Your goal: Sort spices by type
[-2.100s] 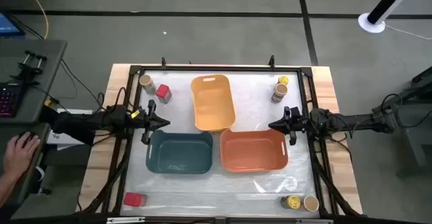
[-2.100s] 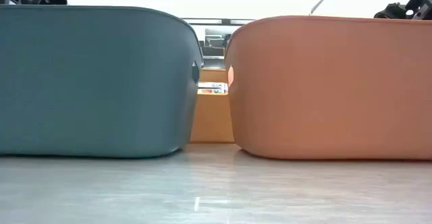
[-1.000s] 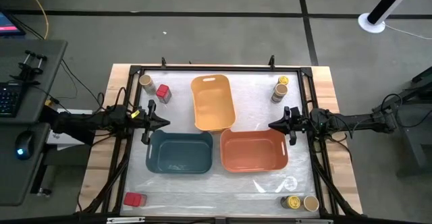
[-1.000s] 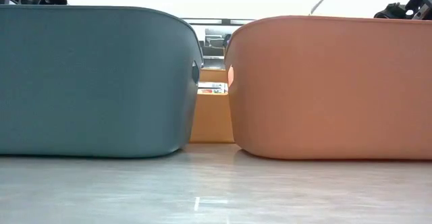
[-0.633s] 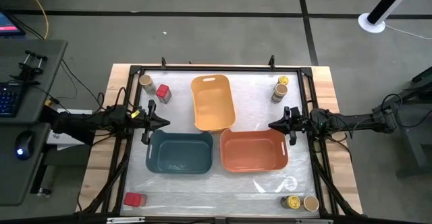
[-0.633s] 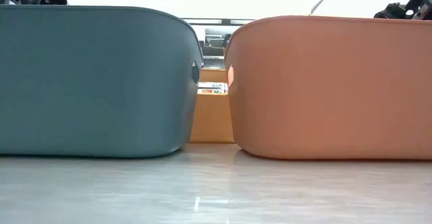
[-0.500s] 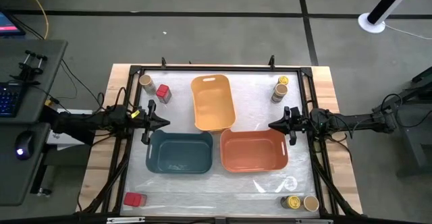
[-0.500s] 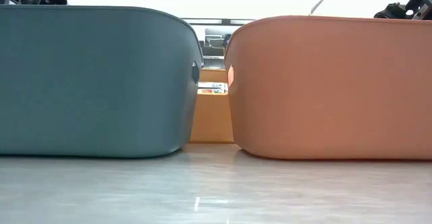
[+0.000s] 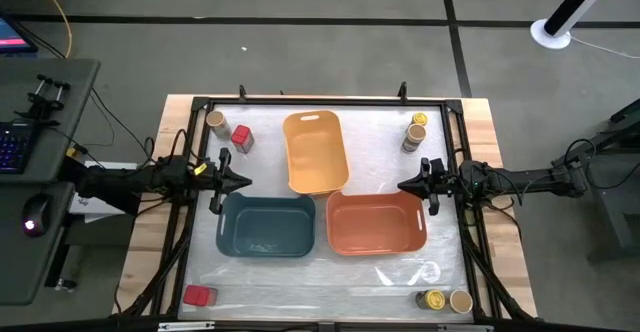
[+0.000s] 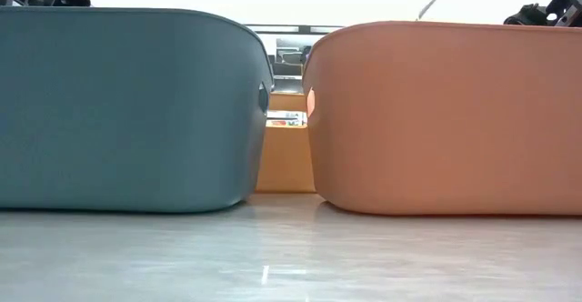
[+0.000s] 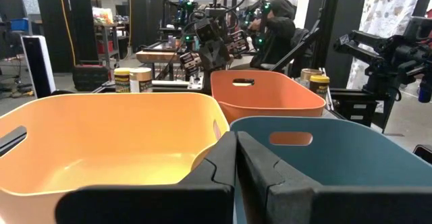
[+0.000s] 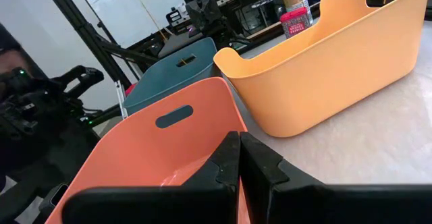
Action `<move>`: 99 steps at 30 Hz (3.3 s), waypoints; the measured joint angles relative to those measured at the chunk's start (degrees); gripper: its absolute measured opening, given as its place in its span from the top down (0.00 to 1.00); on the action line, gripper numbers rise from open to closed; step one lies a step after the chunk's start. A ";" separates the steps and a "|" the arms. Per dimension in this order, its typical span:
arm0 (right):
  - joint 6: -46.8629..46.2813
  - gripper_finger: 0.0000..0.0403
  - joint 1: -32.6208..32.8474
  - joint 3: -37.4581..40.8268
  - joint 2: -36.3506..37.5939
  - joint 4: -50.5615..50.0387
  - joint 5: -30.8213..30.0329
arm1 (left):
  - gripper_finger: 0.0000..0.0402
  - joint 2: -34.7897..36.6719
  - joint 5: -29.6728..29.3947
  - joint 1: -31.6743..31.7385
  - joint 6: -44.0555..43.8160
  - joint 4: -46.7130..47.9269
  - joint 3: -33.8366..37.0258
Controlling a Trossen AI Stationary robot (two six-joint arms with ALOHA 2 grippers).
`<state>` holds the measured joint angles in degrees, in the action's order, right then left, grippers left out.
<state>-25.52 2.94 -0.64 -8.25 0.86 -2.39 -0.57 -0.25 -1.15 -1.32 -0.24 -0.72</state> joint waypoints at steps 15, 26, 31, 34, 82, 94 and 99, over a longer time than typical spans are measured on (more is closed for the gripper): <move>0.00 1.00 0.02 -0.01 0.02 0.00 0.00 | 1.00 -0.01 0.00 0.00 0.00 0.00 0.01; 0.02 1.00 0.01 0.00 0.01 0.00 0.00 | 1.00 -0.01 0.00 -0.02 0.00 0.01 0.00; -1.11 1.00 0.00 0.00 -0.01 2.67 -4.97 | 1.00 0.00 0.01 -0.02 0.00 0.00 0.01; -13.97 1.00 0.00 0.00 -0.20 17.99 -16.09 | 1.00 0.00 0.01 -0.02 0.00 0.00 0.01; -22.27 0.19 -39.06 -60.02 -67.59 -63.26 -15.08 | 1.00 -0.01 0.01 -0.02 0.00 -0.01 0.00; -17.42 0.19 -41.59 -59.93 -73.19 -63.31 -11.99 | 1.00 -0.01 0.00 -0.02 0.00 -0.01 0.01; -16.48 0.19 -41.91 -59.93 -75.35 -63.49 -11.42 | 1.00 -0.01 0.02 -0.02 0.00 -0.01 0.00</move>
<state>-42.00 -38.97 -60.58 -83.59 -62.63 -13.81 -0.58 -0.23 -1.17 -1.32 -0.25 -0.72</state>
